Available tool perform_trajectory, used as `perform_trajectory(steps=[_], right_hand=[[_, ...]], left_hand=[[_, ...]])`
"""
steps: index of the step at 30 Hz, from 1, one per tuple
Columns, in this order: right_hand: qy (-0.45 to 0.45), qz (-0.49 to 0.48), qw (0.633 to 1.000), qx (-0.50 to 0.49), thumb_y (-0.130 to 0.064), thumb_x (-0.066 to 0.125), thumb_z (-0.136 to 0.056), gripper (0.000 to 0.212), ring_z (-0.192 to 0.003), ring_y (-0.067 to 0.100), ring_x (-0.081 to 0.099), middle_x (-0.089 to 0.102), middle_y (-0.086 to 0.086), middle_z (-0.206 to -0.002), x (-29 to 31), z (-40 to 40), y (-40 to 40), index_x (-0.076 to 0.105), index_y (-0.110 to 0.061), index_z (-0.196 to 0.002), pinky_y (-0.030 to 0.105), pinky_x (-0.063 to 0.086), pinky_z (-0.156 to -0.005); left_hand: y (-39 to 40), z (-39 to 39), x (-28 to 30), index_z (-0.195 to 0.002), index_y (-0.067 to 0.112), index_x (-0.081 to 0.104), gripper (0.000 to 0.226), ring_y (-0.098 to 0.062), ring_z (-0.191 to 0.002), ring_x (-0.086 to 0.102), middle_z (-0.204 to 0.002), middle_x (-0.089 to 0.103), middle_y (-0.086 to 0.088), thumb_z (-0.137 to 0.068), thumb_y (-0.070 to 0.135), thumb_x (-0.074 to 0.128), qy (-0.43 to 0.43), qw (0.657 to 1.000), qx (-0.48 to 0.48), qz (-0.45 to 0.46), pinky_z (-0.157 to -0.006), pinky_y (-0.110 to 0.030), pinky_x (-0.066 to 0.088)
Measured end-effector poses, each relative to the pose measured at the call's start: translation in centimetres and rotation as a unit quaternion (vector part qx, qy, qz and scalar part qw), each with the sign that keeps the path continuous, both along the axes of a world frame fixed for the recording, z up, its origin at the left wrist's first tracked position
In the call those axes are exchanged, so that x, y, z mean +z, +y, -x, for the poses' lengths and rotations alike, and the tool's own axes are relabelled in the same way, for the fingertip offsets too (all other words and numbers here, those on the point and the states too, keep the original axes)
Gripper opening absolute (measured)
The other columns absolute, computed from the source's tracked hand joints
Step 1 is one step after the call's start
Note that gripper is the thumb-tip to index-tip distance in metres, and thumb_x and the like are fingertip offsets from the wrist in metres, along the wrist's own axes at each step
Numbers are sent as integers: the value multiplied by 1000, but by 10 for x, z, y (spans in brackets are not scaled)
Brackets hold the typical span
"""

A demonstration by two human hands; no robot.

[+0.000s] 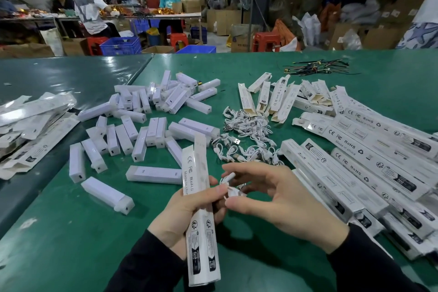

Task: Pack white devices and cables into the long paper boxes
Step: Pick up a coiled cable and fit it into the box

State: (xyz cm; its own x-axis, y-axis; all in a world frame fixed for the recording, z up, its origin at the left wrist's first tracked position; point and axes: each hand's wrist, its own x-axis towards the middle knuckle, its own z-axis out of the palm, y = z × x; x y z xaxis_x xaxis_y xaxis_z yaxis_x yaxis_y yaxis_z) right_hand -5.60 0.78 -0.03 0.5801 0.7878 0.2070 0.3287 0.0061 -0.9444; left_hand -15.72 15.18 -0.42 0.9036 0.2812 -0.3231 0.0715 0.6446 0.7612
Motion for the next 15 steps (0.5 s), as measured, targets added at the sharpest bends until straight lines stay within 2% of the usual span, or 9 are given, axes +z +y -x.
perform_trajectory(steps=[4, 6, 8, 10, 12, 15], right_hand=[[-28, -35, 999, -22, -18, 82, -69, 39, -87, 16, 70, 73, 2, -94, 3, -6, -1, 75, -13, -107, 20, 52, -80], [-4, -63, 997, -36, -19, 80, -67, 36, -84, 15, 71, 76, 1, -92, 6, -10, -2, 76, -11, -102, 20, 54, -78], [11, -91, 994, -66, -19, 77, -67, 34, -82, 10, 71, 77, -2, -91, 9, -16, -5, 76, -14, -101, 18, 54, -78], [7, -119, 988, -102, -17, 75, -70, 32, -77, 4, 67, 75, -8, -85, 12, -22, -8, 76, -15, -102, 14, 52, -75], [-10, -132, 982, -131, -19, 73, -75, 32, -74, 1, 61, 68, -12, -81, 13, -27, -10, 75, -18, -107, 12, 49, -73], [-45, -96, 983, -149, -30, 67, -80, 37, -77, 9, 58, 63, -10, -86, 10, -29, -11, 69, -29, -116, 18, 51, -75]], left_hand=[[0, 0, 1, -84, 4, 58, 31, -14, -41, 58, -63, 62, -10, -59, 15, 73, -4, 999, -12, -37, -37, -20, 48], [-1, -1, 1, -90, 5, 60, 42, -15, -39, 51, -67, 64, -10, -60, 29, 74, 6, 997, -5, -79, -35, -21, 43], [-3, -2, -1, -97, 8, 57, 46, -16, -37, 43, -67, 60, -10, -65, 37, 70, 2, 996, -6, -85, -33, -22, 37], [-4, -2, -3, -105, 8, 54, 36, -17, -39, 41, -67, 57, -10, -78, 29, 62, -1, 994, -30, -110, -35, -23, 38], [-6, -2, -8, -109, 12, 55, 28, -17, -46, 47, -76, 56, -11, -83, 19, 61, 9, 979, -80, -190, -39, -27, 44], [-12, 2, -13, -115, 22, 55, 43, -21, -52, 51, -84, 54, -8, -73, 20, 67, -8, 955, -146, -260, -44, -36, 55]])
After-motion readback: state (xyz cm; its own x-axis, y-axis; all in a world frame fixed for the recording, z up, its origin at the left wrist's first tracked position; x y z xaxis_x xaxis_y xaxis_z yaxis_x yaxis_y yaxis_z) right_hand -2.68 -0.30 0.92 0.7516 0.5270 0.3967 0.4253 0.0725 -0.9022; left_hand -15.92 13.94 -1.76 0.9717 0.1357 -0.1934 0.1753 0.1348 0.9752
